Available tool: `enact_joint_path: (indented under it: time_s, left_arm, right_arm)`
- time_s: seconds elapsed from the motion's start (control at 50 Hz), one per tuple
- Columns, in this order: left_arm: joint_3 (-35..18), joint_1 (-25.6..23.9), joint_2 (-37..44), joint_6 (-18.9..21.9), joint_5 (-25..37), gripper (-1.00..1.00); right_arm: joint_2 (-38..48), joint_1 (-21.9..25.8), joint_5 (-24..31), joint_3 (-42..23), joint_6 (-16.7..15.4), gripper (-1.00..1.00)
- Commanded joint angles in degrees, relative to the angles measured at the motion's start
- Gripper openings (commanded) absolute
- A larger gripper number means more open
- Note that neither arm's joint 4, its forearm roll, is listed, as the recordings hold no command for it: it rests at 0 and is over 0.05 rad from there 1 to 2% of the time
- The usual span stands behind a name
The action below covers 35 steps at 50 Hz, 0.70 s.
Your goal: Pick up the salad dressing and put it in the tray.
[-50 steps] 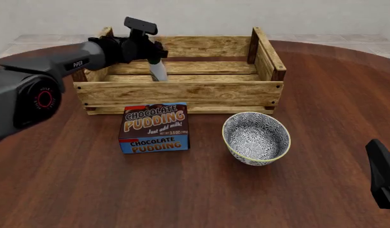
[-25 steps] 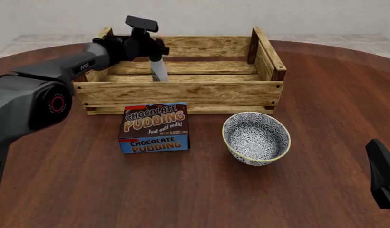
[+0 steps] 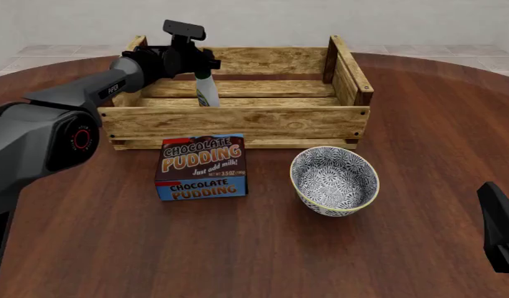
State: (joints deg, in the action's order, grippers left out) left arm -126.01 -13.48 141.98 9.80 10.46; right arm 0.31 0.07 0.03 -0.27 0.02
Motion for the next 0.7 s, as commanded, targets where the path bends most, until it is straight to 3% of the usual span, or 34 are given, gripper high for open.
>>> enact_joint_path:
  time_s: [0.02, 0.18, 0.2, 0.7]
  left_arm:
    - [1.7, 0.5, 3.1, 0.8, 0.7, -1.00]
    - [1.3, 0.4, 3.4, 0.3, 1.2, -1.00]
    - [1.8, 0.6, 3.2, 0.5, 0.8, 1.00]
    - [3.8, 0.9, 1.6, 0.7, 0.0, 1.00]
  right_arm:
    - [0.0, 0.0, 0.0, 0.0, 0.0, 1.00]
    - [0.0, 0.0, 0.0, 0.0, 0.0, 1.00]
    - [0.0, 0.0, 0.0, 0.0, 0.0, 1.00]
    - [0.0, 0.0, 0.0, 0.0, 0.0, 1.00]
